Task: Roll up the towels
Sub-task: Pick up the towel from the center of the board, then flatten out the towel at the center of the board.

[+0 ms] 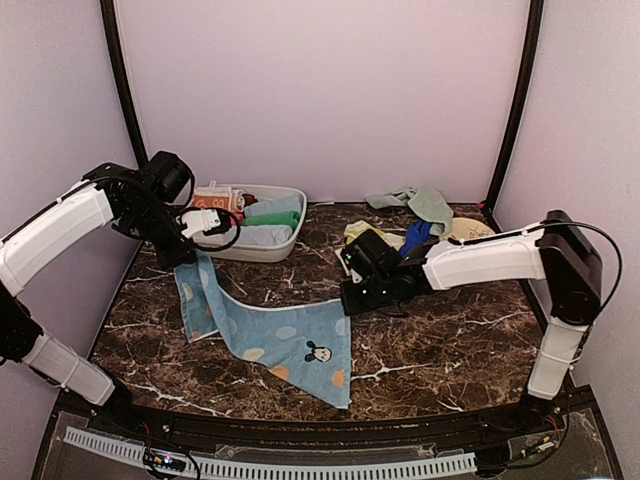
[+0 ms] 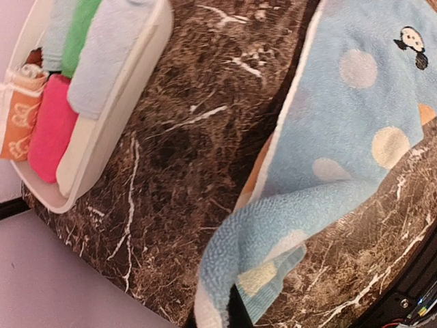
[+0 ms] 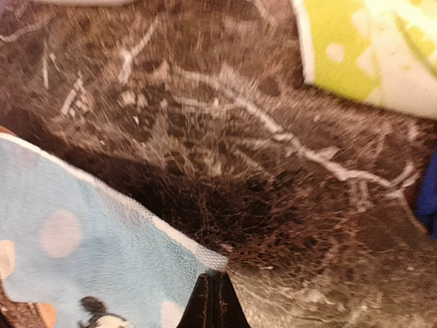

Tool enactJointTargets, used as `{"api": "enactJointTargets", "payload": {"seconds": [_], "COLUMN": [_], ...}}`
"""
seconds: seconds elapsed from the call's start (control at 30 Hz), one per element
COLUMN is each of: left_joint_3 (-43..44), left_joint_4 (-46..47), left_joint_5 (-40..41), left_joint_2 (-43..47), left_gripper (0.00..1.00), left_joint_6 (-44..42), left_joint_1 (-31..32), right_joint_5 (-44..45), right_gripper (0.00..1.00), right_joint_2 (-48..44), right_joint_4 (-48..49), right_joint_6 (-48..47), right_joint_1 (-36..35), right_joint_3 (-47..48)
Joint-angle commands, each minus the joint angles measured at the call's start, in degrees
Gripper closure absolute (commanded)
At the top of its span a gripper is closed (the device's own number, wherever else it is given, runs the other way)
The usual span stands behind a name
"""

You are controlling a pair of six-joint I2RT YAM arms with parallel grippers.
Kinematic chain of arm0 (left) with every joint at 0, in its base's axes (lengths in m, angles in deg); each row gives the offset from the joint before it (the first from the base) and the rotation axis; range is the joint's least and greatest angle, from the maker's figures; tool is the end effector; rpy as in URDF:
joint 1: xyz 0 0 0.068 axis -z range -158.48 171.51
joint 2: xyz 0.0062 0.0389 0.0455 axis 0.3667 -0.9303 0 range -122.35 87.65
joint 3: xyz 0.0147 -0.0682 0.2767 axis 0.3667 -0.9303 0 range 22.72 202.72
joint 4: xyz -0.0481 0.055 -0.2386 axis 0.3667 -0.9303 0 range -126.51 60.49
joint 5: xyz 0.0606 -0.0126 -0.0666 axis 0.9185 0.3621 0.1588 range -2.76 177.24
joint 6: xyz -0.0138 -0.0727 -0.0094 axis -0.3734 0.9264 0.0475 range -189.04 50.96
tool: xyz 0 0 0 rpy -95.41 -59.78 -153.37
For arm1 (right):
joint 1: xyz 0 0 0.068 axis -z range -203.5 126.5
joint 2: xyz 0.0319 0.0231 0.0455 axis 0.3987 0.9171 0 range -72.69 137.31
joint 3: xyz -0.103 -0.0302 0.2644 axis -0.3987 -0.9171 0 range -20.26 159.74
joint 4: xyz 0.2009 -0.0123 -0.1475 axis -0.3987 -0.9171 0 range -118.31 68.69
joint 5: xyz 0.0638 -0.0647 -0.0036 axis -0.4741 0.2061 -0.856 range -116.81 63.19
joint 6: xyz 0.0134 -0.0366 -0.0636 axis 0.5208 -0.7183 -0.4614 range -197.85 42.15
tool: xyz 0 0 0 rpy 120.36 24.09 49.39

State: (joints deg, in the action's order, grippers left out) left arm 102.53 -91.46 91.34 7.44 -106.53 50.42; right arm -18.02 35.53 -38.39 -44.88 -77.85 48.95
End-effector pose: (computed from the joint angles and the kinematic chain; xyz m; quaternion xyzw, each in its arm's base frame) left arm 0.2376 -0.1262 0.3239 0.5242 0.8167 0.0525 0.2355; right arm 0.2412 0.3200 0.1642 -0.1550 0.9413 0.1476 0.2609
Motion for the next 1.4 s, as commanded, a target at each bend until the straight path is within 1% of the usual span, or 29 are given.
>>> {"api": "enactJointTargets", "payload": {"seconds": [0.0,0.17,0.3,0.5,0.67,0.8,0.9,1.0,1.07,1.13,1.23,1.3,1.37], "left_joint_3": [2.5,1.7,5.4,14.0,18.3,17.6,11.8,2.5,-5.0,-11.6,-21.0,-27.3,-31.4], "left_joint_4": [2.1,2.6,0.9,-9.2,-18.8,-21.8,-21.3,-15.7,-9.4,-2.7,11.3,24.1,35.3], "left_joint_5": [-0.1,0.7,0.0,-5.1,-11.1,-11.7,-11.1,-7.8,-4.5,-1.5,3.9,9.0,13.4], "left_joint_2": [3.8,6.9,8.1,9.0,11.1,14.3,17.4,19.7,20.4,19.4,16.1,13.1,8.5], "left_gripper": [1.0,1.0,1.0,1.0,1.0,1.0,1.0,1.0,1.0,1.0,1.0,1.0,1.0], "left_joint_6": [0.9,0.5,1.3,3.6,4.7,3.9,2.5,1.2,-0.3,-1.4,-3.3,-5.7,-8.1], "left_joint_1": [-3.9,-4.0,-4.1,-4.1,-4.1,-4.0,-4.1,-4.1,-4.1,-4.1,-4.4,-5.0,-6.5], "right_joint_5": [3.6,4.9,8.6,14.5,19.8,22.8,23.6,23.9,18.7,12.9,8.4,7.1,7.4], "right_gripper": [1.0,1.0,1.0,1.0,1.0,1.0,1.0,1.0,1.0,1.0,1.0,1.0,1.0], "right_joint_2": [-14.8,-22.5,-31.1,-43.8,-51.8,-55.4,-55.9,-52.6,-48.9,-45.4,-38.4,-32.7,-26.7], "right_joint_4": [3.9,3.4,2.4,-5.3,-13.7,-18.7,-20.7,-22.2,-21.1,-17.4,-10.1,-7.2,-5.5], "right_joint_6": [2.0,3.4,5.1,7.4,12.1,16.1,17.1,16.6,14.3,11.8,6.6,3.7,1.1], "right_joint_1": [2.0,1.9,1.0,-2.5,-8.1,-11.6,-11.8,-9.9,-4.2,1.9,7.9,9.9,10.8], "right_joint_3": [-2.5,-7.0,-10.7,-11.6,-10.7,-9.7,-9.1,-8.5,-9.0,-10.9,-13.2,-12.5,-10.3]}}
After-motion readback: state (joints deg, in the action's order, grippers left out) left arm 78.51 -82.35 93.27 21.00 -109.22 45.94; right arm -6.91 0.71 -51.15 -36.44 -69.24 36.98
